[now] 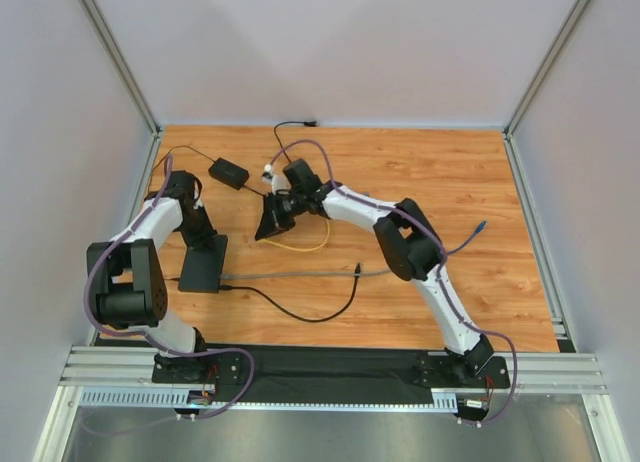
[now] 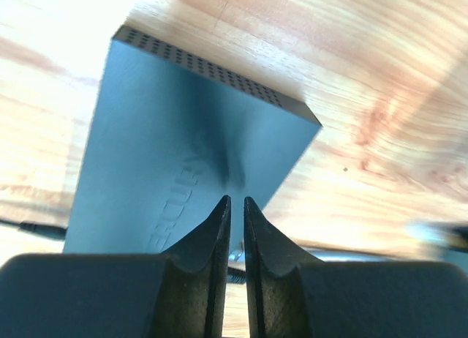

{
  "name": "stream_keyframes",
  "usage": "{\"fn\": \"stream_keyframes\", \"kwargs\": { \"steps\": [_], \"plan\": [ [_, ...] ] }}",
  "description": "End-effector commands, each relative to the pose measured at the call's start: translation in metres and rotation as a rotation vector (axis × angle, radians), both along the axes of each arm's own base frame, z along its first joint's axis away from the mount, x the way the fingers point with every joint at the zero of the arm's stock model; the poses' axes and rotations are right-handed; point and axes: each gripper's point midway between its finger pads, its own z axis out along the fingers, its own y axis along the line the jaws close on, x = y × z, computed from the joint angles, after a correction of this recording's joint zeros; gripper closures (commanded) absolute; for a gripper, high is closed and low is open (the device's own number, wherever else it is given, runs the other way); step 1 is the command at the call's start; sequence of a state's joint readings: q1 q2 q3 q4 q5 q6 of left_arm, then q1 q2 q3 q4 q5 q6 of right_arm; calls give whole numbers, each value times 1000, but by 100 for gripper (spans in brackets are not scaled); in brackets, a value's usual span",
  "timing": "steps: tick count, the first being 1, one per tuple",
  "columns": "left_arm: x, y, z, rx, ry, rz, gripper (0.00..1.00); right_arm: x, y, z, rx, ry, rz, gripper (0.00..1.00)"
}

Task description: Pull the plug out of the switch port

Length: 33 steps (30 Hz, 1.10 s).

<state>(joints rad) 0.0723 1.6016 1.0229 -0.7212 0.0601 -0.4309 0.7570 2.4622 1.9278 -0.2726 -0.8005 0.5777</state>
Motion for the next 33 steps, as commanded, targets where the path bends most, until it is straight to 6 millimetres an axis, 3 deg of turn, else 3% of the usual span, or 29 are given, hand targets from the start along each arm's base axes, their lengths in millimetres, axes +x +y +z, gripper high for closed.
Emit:
{"fn": "stream_keyframes", "kwargs": {
  "steps": [1, 2, 3, 10, 15, 17, 22, 24, 26, 27, 29, 32, 33],
  "plan": [
    [11, 6, 32, 40, -137, -7, 80, 52, -42, 99, 45, -312, -119, 100],
    [11, 7, 34, 47, -147, -13, 80, 57, -56, 94, -14, -344, -166, 100],
    [10, 8, 36, 55, -154, -12, 80, 58, -71, 120, -33, -406, -199, 100],
    [13, 4, 41, 32, -175, -22, 80, 86, -186, 168, -320, -647, -544, 100],
    [13, 5, 40, 35, -170, -23, 80, 106, -254, 178, -519, -766, -811, 100],
    [13, 5, 40, 36, -170, -22, 80, 115, -274, 165, -593, -745, -873, 100],
    [11, 9, 38, 55, -159, -10, 80, 145, -295, 97, -683, -606, -984, 100],
    [11, 10, 38, 56, -158, -9, 80, 154, -290, 62, -691, -538, -974, 99],
    [12, 10, 39, 59, -160, -7, 79, 166, -281, 53, -665, -492, -987, 98],
    [12, 10, 39, 59, -160, -7, 79, 165, -276, 29, -681, -442, -958, 98],
    [11, 12, 38, 56, -157, -1, 79, 169, -272, 18, -674, -375, -994, 97],
    [11, 12, 37, 56, -153, 2, 79, 173, -275, 2, -682, -337, -1041, 79],
    [11, 13, 37, 55, -153, 3, 79, 177, -271, -1, -675, -333, -1027, 61]
  ]
}}
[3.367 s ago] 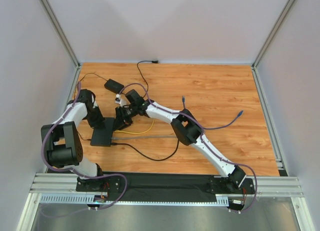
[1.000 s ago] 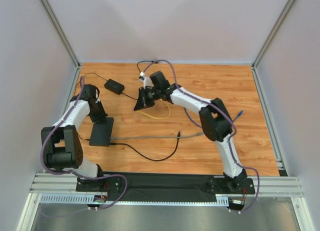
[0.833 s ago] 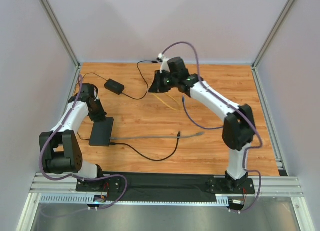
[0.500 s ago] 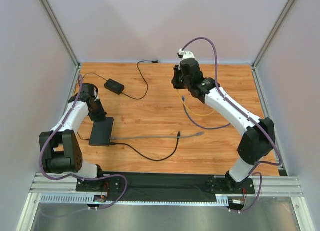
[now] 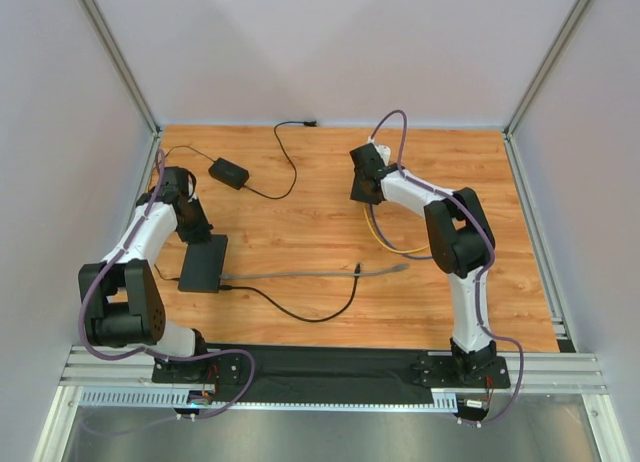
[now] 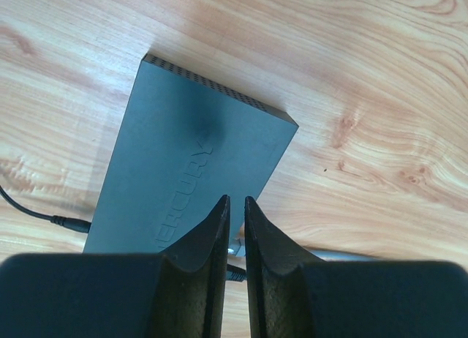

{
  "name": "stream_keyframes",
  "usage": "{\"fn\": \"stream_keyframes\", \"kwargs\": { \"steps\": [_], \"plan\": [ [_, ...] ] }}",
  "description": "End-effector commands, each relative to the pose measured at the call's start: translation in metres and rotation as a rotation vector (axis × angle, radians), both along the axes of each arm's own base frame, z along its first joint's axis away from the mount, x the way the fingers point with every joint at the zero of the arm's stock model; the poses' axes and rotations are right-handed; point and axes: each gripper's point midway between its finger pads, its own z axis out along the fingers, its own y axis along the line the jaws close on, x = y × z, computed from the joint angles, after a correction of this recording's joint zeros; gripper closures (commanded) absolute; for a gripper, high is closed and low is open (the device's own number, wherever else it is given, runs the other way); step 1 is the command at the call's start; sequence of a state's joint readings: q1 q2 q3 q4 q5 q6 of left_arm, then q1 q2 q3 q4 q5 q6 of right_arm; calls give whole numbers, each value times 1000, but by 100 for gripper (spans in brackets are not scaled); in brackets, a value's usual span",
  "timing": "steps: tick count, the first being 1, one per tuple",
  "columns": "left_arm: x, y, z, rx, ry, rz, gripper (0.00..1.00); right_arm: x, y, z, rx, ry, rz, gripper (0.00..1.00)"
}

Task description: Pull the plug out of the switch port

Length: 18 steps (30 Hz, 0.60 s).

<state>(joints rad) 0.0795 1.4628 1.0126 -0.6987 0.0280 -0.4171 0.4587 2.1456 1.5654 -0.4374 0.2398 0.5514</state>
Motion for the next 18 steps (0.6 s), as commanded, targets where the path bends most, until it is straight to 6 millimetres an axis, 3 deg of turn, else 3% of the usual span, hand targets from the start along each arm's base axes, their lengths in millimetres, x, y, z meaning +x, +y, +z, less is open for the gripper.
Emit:
{"fn": "stream_keyframes", "kwargs": {
  "steps": [1, 5, 6, 7, 8, 10, 13, 14, 18],
  "plan": [
    [2, 5, 0, 9, -1, 0, 79, 27, 16, 31, 83, -77, -45, 56],
    [3, 5, 1, -2, -10, 4, 79, 24, 19, 39, 57, -99, 27, 43],
    [3, 4, 1, -11, -12, 3, 79, 27, 20, 56, 58, -147, 41, 32],
    [3, 4, 0, -15, -9, 4, 79, 22, 18, 55, 44, -151, 55, 29],
    [3, 4, 0, -18, -8, 6, 79, 24, 21, 71, 61, -192, 70, 24],
    [3, 4, -1, -28, -8, 6, 79, 18, 28, 80, 42, -216, 141, 22],
    [3, 6, 2, -25, -15, 12, 79, 8, 62, 99, 111, -256, 314, 22],
    [2, 7, 1, -22, -12, 15, 79, -1, 86, 104, 194, -252, 415, 23],
    [-5, 18, -1, -3, 4, 65, 79, -25, 136, 109, 329, -243, 523, 27]
  ]
}}
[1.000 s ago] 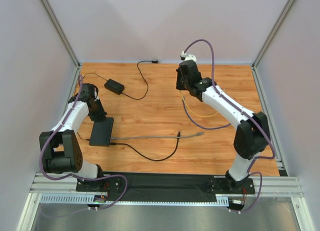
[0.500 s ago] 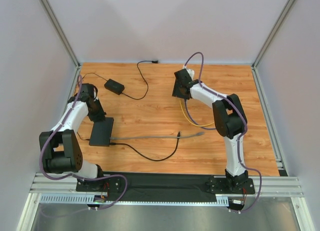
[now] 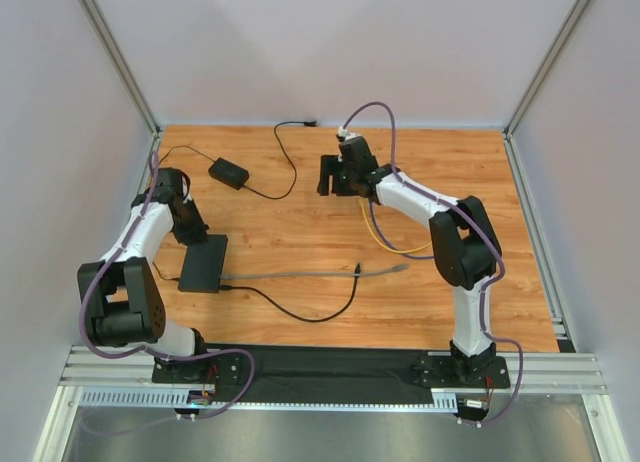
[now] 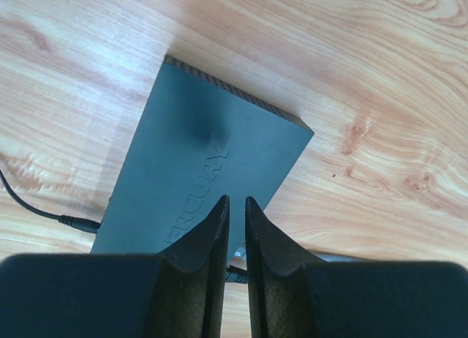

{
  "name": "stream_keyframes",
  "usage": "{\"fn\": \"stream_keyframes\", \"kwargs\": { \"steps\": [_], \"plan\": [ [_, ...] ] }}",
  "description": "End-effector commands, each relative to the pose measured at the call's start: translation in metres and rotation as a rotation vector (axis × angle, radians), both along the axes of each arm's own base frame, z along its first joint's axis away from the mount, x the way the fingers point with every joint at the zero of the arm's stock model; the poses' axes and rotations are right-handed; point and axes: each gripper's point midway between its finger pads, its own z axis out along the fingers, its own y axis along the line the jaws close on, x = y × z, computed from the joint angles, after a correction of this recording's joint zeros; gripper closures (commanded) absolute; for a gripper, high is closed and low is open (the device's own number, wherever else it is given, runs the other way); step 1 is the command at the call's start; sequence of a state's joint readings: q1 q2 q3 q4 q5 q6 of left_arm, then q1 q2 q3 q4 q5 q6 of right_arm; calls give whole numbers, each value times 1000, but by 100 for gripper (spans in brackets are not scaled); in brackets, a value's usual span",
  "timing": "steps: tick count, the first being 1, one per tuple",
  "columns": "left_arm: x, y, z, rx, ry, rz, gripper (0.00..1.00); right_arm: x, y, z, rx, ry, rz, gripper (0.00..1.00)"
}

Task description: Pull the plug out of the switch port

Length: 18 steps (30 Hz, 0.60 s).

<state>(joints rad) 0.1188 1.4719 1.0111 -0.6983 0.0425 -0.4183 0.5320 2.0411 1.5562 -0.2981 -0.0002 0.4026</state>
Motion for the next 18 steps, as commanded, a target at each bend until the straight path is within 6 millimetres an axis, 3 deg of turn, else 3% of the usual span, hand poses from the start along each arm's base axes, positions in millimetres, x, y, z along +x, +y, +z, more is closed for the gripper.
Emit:
{"fn": "stream_keyframes", "kwargs": {
  "steps": [1, 3, 5, 7, 9, 10, 11, 13, 15, 16, 18],
  "plan": [
    [-6, 17, 0, 8, 3, 62, 79, -26, 73, 43, 187, -64, 209, 28],
    [-8, 20, -4, -15, 17, 76, 80, -41, 104, 47, 243, -44, 305, 30],
    [-10, 26, -4, -24, 19, 104, 81, -71, 142, 43, 305, 16, 451, 32],
    [-11, 29, -2, -21, 15, 119, 82, -92, 174, 55, 380, 46, 552, 33],
    [-14, 32, -3, -8, 14, 133, 82, -113, 196, 45, 454, 130, 652, 36],
    [-16, 33, -3, -5, 18, 140, 82, -120, 211, 56, 489, 134, 690, 38],
    [-16, 34, -3, -5, 19, 145, 82, -131, 219, 43, 511, 204, 721, 41],
    [-19, 34, -4, -6, 25, 144, 82, -152, 238, 47, 548, 233, 791, 41],
    [-22, 32, -3, -14, 23, 143, 82, -175, 252, 35, 567, 311, 856, 42],
    [-22, 32, -2, -12, 18, 150, 83, -177, 260, 46, 584, 302, 892, 44],
    [-23, 32, -1, -12, 6, 166, 84, -192, 262, 35, 569, 359, 942, 46]
  ]
}}
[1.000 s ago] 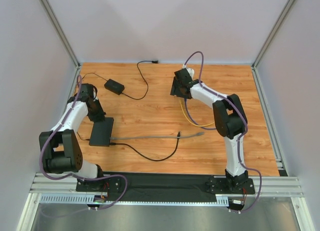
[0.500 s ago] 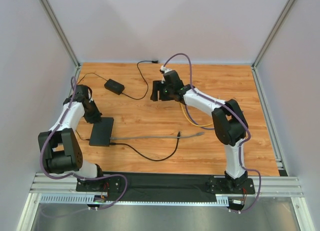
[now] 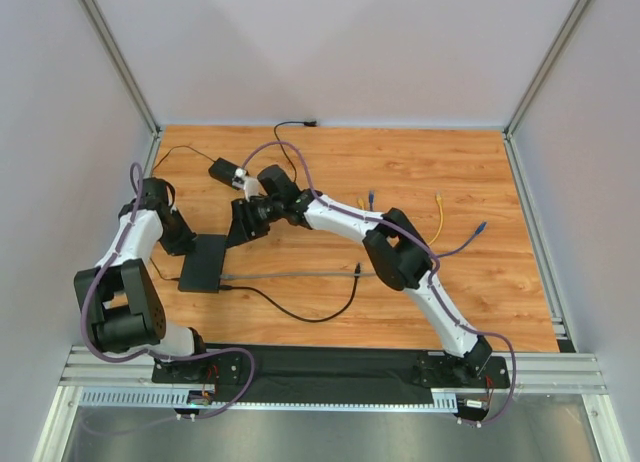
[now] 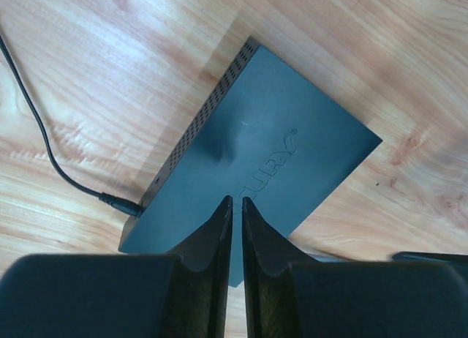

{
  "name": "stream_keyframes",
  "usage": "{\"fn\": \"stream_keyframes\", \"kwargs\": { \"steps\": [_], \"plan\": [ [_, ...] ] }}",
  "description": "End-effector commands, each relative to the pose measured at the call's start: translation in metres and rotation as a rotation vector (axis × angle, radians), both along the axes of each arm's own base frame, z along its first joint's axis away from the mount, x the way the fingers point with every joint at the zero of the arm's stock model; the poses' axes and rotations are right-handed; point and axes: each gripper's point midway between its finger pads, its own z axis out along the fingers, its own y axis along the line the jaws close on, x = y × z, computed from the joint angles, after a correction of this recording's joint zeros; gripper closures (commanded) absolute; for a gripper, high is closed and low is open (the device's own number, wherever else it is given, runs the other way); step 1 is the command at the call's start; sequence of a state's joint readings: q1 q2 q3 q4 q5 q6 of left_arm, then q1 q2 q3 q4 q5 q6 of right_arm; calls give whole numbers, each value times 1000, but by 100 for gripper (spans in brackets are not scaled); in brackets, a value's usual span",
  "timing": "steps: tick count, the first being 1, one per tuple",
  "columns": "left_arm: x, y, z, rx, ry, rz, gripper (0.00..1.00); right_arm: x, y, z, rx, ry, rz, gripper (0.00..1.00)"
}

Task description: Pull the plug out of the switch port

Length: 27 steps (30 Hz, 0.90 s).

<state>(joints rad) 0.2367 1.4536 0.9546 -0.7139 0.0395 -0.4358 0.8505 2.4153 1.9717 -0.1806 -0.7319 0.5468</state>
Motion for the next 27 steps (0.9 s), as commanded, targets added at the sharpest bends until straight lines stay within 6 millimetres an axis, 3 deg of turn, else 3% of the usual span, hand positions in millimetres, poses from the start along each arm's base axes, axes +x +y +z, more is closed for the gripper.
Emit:
{"fn": "stream_keyframes", "kwargs": {
  "steps": [1, 8, 19, 26, 27],
  "plan": [
    [-1, 1, 11, 4, -46, 35, 84, -29, 11, 22, 57, 52, 146, 46],
    [-22, -10, 11, -43, -52, 117, 83, -34, -7, 13, -16, 5, 181, 50],
    [-38, -20, 5, -84, -51, 161, 85, -43, 5, -10, 47, 94, 274, 58],
    [-43, -12, 7, -30, -26, 156, 85, -44, 16, -23, 70, 175, 275, 62],
    [-42, -11, 7, -25, -25, 152, 85, -45, 17, -33, 56, 192, 273, 62]
  ]
}}
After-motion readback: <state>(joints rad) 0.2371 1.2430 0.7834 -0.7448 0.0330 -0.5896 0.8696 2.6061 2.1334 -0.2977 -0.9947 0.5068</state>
